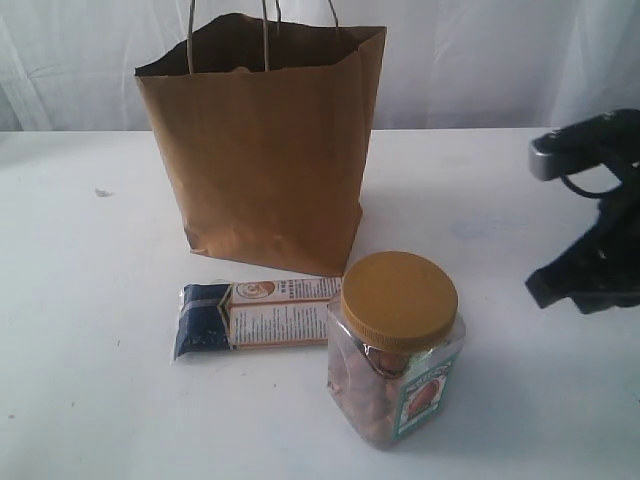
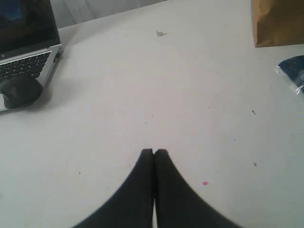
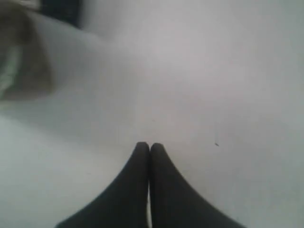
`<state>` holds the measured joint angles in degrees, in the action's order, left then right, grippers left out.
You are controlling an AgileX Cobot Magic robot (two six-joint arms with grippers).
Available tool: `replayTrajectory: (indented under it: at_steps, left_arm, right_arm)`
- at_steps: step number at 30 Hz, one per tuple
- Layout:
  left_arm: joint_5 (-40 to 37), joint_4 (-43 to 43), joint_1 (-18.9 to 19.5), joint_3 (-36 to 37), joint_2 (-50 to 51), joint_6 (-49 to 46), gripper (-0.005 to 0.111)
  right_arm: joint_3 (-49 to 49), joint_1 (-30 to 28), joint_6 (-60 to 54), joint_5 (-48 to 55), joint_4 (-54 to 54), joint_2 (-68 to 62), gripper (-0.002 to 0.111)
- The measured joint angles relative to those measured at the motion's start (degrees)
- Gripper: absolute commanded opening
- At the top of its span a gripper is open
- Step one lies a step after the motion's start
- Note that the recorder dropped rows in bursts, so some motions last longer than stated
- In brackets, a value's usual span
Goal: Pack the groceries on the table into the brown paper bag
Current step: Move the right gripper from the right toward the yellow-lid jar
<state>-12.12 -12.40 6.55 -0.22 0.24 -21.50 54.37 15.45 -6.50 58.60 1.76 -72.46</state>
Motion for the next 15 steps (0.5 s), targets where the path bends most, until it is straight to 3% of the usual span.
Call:
replayTrajectory:
  at_steps: [6,8,12,15]
  left_arm:
    - [0.0,0.0,0.0,0.0,0.0,0.0,0.0]
    - [0.0,0.0,0.0,0.0,0.0,0.0,0.0]
    - [0.0,0.0,0.0,0.0,0.0,0.0,0.0]
    - [0.0,0.0,0.0,0.0,0.0,0.0,0.0]
  right_arm:
    - [6.63,11.37,-0.7,-0.92,-1.04,0.72,0.003]
    - [8.21,12.51,-2.48,-2.62,-1.76,0.72,0.012]
    - [9.13,13.1,-7.45,-4.44,-4.72,0.72,0.046]
    - [8.52,13.1,-7.45,-6.23,-5.54,0.62,0.062]
